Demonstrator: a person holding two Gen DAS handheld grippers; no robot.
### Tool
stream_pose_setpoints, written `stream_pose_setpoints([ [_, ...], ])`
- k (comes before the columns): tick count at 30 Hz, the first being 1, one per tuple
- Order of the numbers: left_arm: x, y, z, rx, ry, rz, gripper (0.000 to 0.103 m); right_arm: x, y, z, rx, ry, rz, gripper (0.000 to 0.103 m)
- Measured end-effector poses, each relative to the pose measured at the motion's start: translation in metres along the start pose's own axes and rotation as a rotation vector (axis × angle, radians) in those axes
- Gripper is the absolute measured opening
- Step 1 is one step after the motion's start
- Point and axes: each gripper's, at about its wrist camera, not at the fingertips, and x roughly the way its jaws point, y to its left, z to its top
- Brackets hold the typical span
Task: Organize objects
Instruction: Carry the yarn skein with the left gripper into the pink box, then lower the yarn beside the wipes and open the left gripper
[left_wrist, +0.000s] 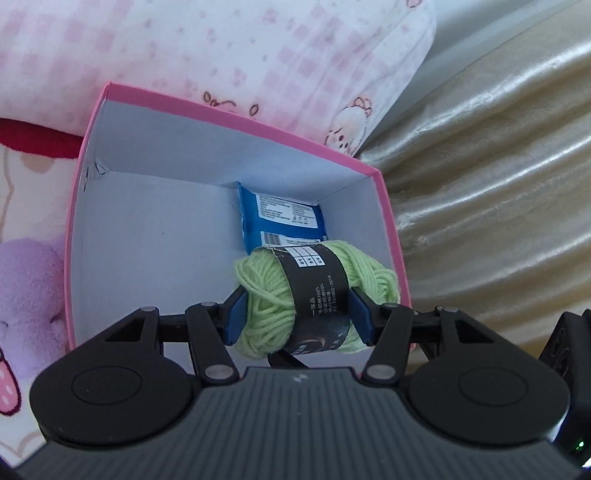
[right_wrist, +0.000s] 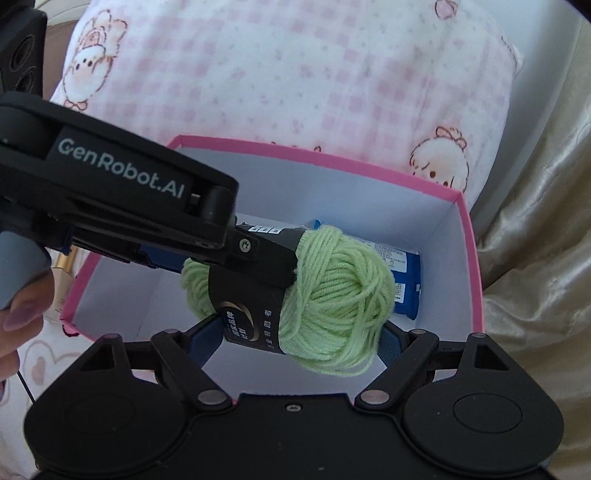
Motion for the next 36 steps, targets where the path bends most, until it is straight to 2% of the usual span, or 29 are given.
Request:
stream_pose_setpoints([
  [6, 0.034, 0.019, 0.005, -0.078, 0.055, 0.03, 0.057, 0.034, -0.007, 0.0, -0.034, 0.089, -0.002, 0.088],
  [10, 0.037, 0.015, -0.002, -0.012, 0.05, 0.111, 0.057, 0.049, -0.01, 0.006, -0.02, 0.165, 0.045, 0.088],
  [13, 0.042, 0.01, 0.0, 0.023, 0.043, 0.138, 0.057, 0.052, -0.008, 0.009, -0.062, 0.178, 0.03, 0.09],
  [17, 0.048, 0.015, 0.002, -0.035, 0.053, 0.127, 0.059, 0.043, -0.012, 0.007, -0.052, 0.14, 0.001, 0.09],
  [20, 0.054, 0.012, 0.002, -0.039, 0.068, 0.122, 0.056, 0.033, -0.01, 0.004, -0.112, 0.093, -0.033, 0.09],
  [23, 0.062, 0.009, 0.001, -0.087, 0.092, 0.069, 0.051, 0.03, -0.015, 0.003, -0.118, 0.078, -0.021, 0.081],
  [25, 0.071, 0.007, 0.0, -0.116, 0.102, 0.042, 0.049, 0.034, -0.02, 0.003, -0.109, 0.082, -0.06, 0.078],
  [31, 0.072, -0.004, -0.003, -0.07, 0.065, 0.048, 0.048, 0.037, -0.031, 0.0, -0.078, 0.042, -0.074, 0.077],
  [33, 0.066, -0.004, -0.005, -0.066, 0.052, 0.082, 0.049, 0.039, -0.035, -0.001, -0.082, 0.023, -0.084, 0.076],
  [36, 0.045, -0.013, -0.014, 0.02, -0.039, 0.169, 0.048, 0.041, -0.047, 0.0, 0.004, 0.017, -0.099, 0.076],
])
